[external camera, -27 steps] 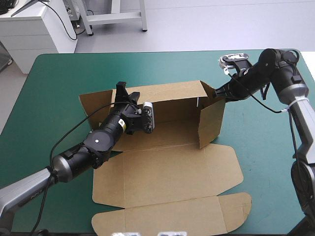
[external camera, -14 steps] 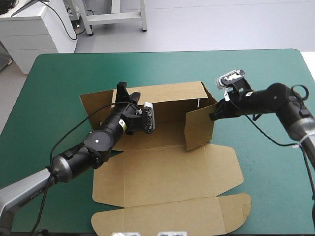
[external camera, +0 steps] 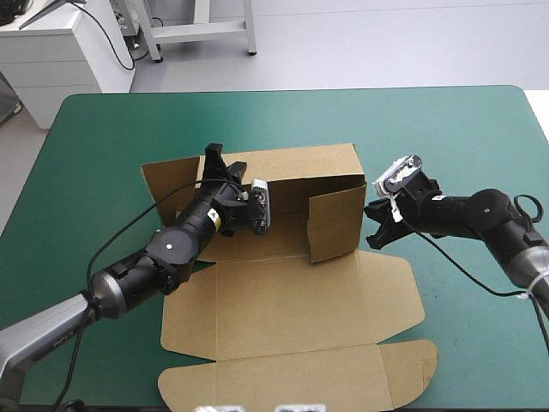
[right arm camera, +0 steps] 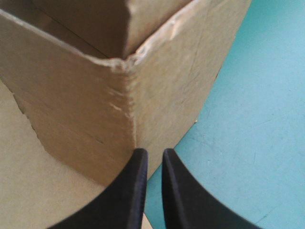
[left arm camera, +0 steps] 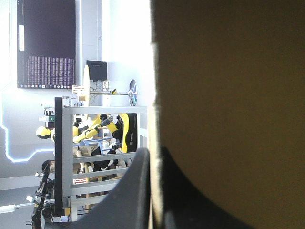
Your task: Fold the box
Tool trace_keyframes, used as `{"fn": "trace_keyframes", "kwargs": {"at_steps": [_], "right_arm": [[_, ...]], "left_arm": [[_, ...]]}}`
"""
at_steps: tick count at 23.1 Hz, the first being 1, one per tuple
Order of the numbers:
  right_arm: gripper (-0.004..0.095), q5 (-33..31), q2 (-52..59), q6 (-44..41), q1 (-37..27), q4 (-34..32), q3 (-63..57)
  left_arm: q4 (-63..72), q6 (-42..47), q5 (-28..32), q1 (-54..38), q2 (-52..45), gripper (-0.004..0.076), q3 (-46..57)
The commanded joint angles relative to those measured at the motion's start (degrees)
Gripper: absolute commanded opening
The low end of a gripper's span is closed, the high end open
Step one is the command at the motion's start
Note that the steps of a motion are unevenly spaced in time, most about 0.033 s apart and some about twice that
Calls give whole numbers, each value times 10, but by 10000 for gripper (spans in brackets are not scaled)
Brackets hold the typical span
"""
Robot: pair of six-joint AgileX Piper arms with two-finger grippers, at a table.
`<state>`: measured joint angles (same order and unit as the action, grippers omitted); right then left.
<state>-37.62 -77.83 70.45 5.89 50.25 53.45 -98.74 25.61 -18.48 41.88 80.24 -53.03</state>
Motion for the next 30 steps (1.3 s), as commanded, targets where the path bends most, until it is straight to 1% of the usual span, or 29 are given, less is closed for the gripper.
{"fn": "trace_keyframes", "kwargs": {"at_steps": [1,3,4,5,6,7,8,9,10,11,12,13,15,16,17,18,20,23,24,27,30], "right_arm": [[245,-12,21,11,-4,-7,13],[335,-24,24,11,-4,-21,13],[361,-29,25,11,-4,-22,13],[394,-36,25,33,-4,-15,13],[404,-36,24,50,-3,-9,13],[417,-36,20,88,-3,20,13],[437,-35,19,103,-3,36,13],[512,-33,11,133,-3,74,13],[554,-29,7,142,-3,91,13],[657,-22,-1,142,-2,110,13],[715,-15,-11,142,9,111,13],[729,-11,-13,143,17,110,13],[727,31,-22,149,51,103,13],[727,83,-26,132,74,92,13],[727,114,-28,111,86,89,13],[727,153,-28,90,106,72,13],[723,193,-28,54,129,36,13],[675,203,-28,27,134,19,13],[648,200,-28,21,134,14,13],[500,186,-28,5,134,11,13],[276,165,-28,4,134,11,13]], "left_arm": [[-36,3,-11,3,-17,-8,-16],[-36,3,-16,3,-16,-8,-16],[-36,3,-16,3,-16,-8,-16],[-36,3,-15,3,-15,-8,-16],[-36,3,-15,3,-14,-8,-16],[-36,2,-15,3,-13,-8,-16],[-36,2,-14,3,-13,-8,-16],[-36,2,-14,3,-13,-8,-16],[-36,2,-14,3,-13,-8,-16],[-36,2,-12,3,-13,-8,-16],[-36,2,-12,3,-13,-8,-16],[-36,2,-12,3,-13,-8,-16],[-36,2,-12,3,-13,-8,-16],[-34,3,-12,3,-13,-8,-16],[-28,4,-12,3,-13,-8,-16],[-15,7,-12,3,-13,-8,-16],[12,7,-10,3,-13,-8,-16],[22,7,-5,7,-13,-8,-16],[22,7,-7,10,-13,-8,-16],[20,6,-12,28,-13,-8,-16],[17,3,-13,42,-13,-8,-16]]}}
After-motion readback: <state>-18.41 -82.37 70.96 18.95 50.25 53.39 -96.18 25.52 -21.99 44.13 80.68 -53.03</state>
